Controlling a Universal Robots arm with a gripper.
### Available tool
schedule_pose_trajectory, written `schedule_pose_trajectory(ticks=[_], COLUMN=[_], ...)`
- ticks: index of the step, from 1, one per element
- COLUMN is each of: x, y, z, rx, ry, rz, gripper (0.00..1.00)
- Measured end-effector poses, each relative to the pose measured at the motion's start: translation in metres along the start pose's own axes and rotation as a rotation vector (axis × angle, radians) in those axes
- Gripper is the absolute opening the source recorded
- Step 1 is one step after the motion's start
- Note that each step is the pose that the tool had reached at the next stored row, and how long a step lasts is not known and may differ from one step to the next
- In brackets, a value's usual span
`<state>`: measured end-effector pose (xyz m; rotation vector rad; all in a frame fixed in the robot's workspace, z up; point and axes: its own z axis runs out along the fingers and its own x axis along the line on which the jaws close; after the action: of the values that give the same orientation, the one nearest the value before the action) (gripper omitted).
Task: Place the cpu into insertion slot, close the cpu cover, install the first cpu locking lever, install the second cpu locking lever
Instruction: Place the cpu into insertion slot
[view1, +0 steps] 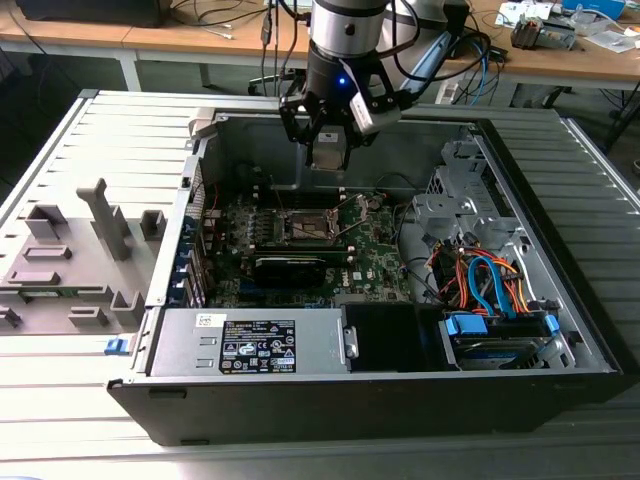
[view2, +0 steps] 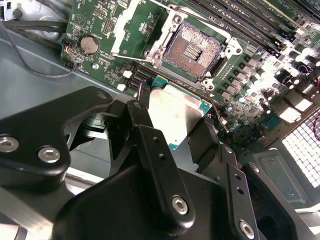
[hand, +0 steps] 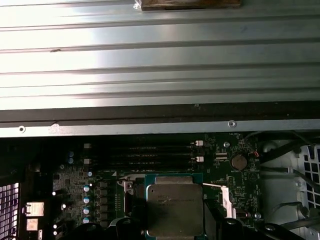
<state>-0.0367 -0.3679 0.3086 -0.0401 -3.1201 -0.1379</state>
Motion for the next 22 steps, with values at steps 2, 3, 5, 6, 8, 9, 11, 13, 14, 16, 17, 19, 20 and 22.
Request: schedule_pose_trajectory(ticks=[2,3,5,6,8,9,11,13,14,16,17,19,20,22], x=[0.0000,0.0000,0.0000,-0.0001,-0.0001,-0.0001,-0.0001,-0.0001,-0.0001,-0.0001,-0.0001,-0.0001,-0.0001,-0.0001], y=[-0.0003,-0.0004,-0.0005,-0.0006,-0.0008,-0.0009,-0.0010,-0.0011,-0.0012,-0.0014,-0.0015,-0.0016,-0.0017,-0.0018], z=[0.0010,0.0013,0.0017,0.0018,0.0025,0.0026,0.0030,0.0034,0.0035,0.0040,0.0042,0.0045,0.0047,0.0052], rx=[0.0000,0.0000,0.0000,0.0000,-0.0001,-0.0001,0.0000,0.0000,-0.0001,0.0000,0.0000,0.0000,-0.0001,0.0000], ry=[0.0000,0.0000,0.0000,0.0001,0.0000,0.0001,0.0001,0.0001,0.0000,0.0000,0.0001,0.0000,0.0000,0.0000], rz=[0.000,0.000,0.000,0.000,0.000,0.000,0.000,0.000,0.000,0.000,0.000,0.000,0.000,0.000], gripper=[0.55,0.55,0.55,0.55,0.55,0.55,0.55,0.55,0.55,0.55,0.55,0.55,0.55,0.55])
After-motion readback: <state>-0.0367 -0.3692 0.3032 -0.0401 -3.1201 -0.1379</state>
